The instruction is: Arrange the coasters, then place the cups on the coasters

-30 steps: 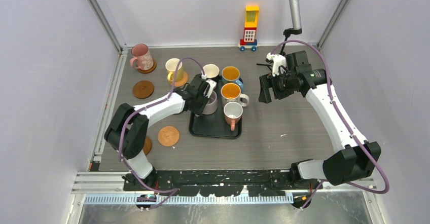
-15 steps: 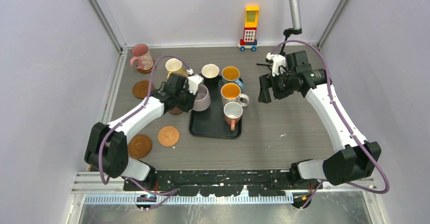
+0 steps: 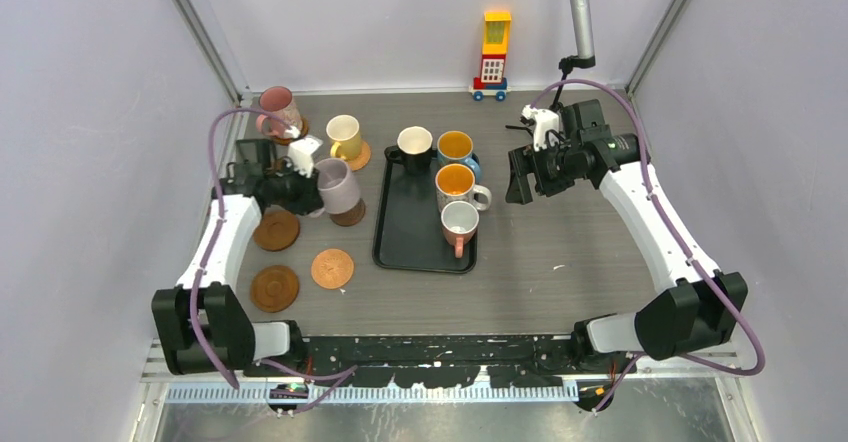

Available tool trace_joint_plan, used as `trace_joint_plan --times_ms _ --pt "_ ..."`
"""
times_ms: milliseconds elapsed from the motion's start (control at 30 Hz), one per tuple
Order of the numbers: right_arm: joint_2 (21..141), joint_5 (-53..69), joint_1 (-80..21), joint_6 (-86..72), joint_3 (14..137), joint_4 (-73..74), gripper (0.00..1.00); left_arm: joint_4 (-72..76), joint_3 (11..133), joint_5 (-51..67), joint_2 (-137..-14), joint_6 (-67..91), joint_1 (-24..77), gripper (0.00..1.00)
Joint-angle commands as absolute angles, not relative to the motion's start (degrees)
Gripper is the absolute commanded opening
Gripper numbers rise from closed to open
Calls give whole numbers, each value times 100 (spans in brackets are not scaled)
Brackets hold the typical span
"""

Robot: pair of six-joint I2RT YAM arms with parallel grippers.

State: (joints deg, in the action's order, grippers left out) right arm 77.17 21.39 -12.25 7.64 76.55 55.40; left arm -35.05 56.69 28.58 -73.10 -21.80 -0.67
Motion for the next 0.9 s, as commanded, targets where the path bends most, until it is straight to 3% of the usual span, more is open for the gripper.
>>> trace_joint_plan --times_ms 0,300,867 --pt "7813 2379 -1209 765 7823 5457 81 -3622 6208 3734 -7242 -3046 -1020 0" --pt "8053 2436 -1208 780 8069 5453 81 -2964 6940 3994 -8419 -3799 -2348 0" --pt "8370 2332 -1212 888 8572 5661 81 -2828 8030 4473 -10166 -5304 -2673 0"
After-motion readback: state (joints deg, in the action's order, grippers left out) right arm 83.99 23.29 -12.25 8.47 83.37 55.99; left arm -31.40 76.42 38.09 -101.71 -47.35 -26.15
